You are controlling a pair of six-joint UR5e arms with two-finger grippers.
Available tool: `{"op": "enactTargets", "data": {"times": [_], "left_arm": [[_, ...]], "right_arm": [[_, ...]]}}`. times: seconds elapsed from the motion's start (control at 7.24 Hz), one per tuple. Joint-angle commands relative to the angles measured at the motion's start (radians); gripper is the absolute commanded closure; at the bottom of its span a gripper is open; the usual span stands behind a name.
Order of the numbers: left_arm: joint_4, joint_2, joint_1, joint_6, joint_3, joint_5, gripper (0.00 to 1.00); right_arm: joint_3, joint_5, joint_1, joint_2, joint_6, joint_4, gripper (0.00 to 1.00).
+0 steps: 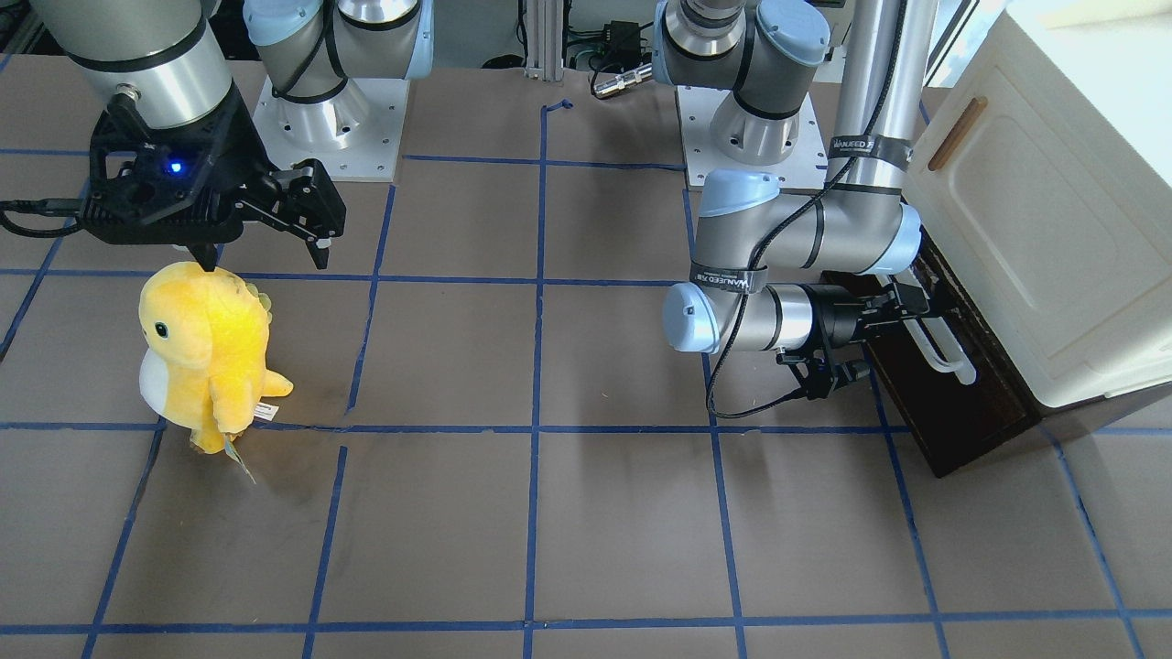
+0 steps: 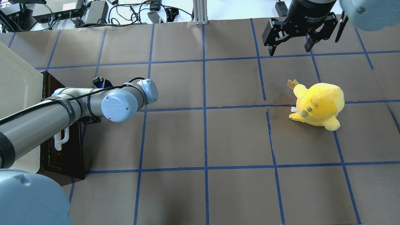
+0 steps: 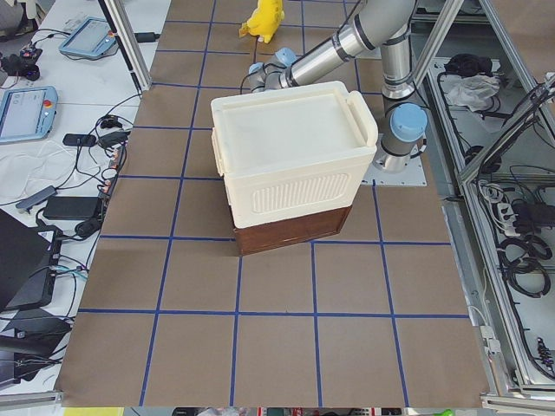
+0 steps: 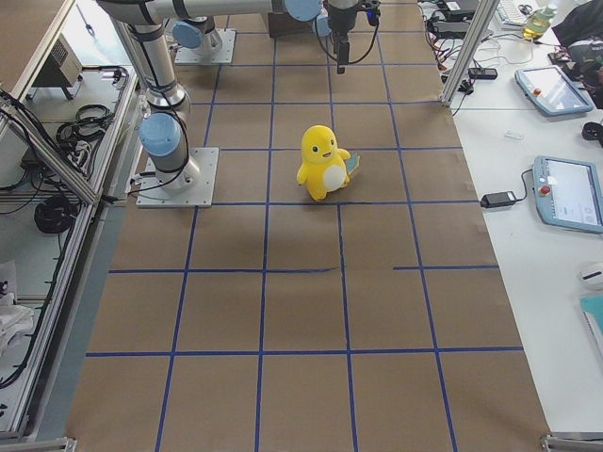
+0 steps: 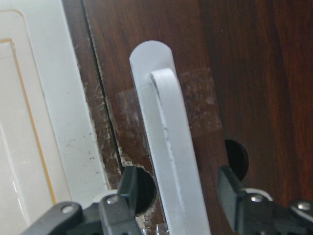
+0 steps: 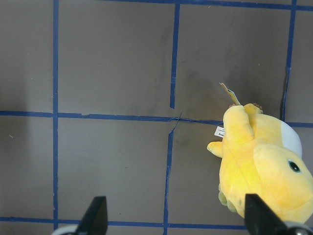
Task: Pull drawer sideways
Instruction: 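Close the left gripper on the white drawer handle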
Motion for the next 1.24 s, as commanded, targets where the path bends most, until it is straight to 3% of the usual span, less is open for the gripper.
{"op": "enactTargets", "data": {"times": [0.0,0.55,1.11], "left_arm": [[-0.001,-0.002,0.000,-0.002,-0.002,-0.004,0.43],[-0.001,-0.002,0.000,-0.002,-0.001,-0.005,0.58],[-0.001,-0.002,0.000,-0.005,-0.002,-0.008,0.65]], "right_arm": [[0.000,0.000,0.000,0.000,0.000,0.000,0.00],[0.000,0.000,0.000,0.000,0.000,0.000,0.00],[0.000,0.000,0.000,0.000,0.000,0.000,0.00]]}}
